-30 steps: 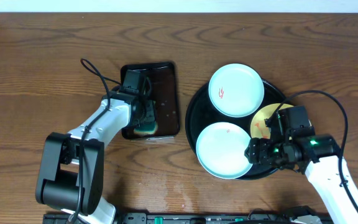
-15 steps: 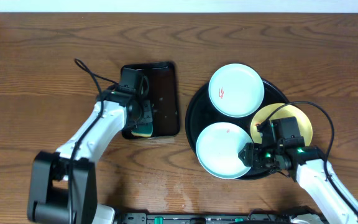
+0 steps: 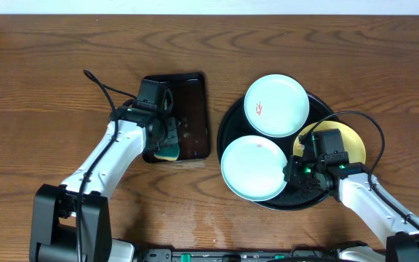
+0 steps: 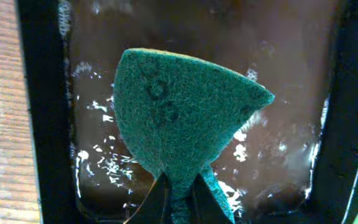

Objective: Clean dirty plates on tray and stack at the side
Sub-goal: 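Grip the rim of the front pale green plate with the right gripper, then carry the sponge with the left gripper onto the front green plate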

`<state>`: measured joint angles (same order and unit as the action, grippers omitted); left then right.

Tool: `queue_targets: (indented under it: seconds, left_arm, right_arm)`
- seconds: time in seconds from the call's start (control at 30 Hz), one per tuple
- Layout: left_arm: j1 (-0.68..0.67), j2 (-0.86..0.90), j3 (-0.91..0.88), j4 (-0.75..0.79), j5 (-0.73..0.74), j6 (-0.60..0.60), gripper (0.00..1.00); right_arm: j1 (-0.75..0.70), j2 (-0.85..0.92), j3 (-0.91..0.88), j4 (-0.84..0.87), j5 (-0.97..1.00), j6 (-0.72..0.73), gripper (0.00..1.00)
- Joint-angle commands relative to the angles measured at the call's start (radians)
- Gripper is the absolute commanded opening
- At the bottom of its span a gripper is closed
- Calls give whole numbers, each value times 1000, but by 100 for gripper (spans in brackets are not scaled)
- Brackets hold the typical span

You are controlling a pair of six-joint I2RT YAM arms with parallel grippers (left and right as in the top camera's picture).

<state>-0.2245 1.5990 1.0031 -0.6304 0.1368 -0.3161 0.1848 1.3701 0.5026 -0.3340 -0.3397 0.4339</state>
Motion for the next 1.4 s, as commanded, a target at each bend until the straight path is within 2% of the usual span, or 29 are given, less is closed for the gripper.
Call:
queue_targets:
  seconds: [0.0, 0.23, 0.43, 0.7, 0.83, 0.97, 1.13, 1.23, 1.3, 1.37]
  left_arm:
    - [-5, -20, 31, -14, 39, 10, 7]
    - [-68, -96, 122, -92, 44, 54, 7]
    - [-202, -134, 133, -8, 171, 40, 7]
    - [-395, 40, 130, 179, 181, -187, 8]
    - [-460, 156, 130, 320, 283, -293, 7]
    - [-502, 274, 130, 427, 313, -451, 7]
    - [-520, 390, 130, 550, 447, -557, 7]
    - [-520, 430, 130, 543, 457, -560, 7]
    - [-515, 438, 130, 542, 425, -492, 8]
    - [-498, 431, 135, 504, 315, -394, 7]
  right_arm:
    - [6, 6, 9, 35, 88, 30, 1]
    - [6, 6, 14, 68, 201, 8, 1]
    - [38, 6, 14, 58, 201, -65, 1]
    - [59, 6, 14, 58, 213, -76, 1]
    - [59, 6, 14, 58, 213, -76, 1]
    - [59, 6, 14, 58, 213, -75, 1]
    - [59, 6, 14, 58, 212, -72, 1]
    - [59, 6, 14, 57, 212, -72, 1]
    - [59, 6, 14, 57, 212, -72, 1]
    - [59, 6, 14, 56, 212, -72, 1]
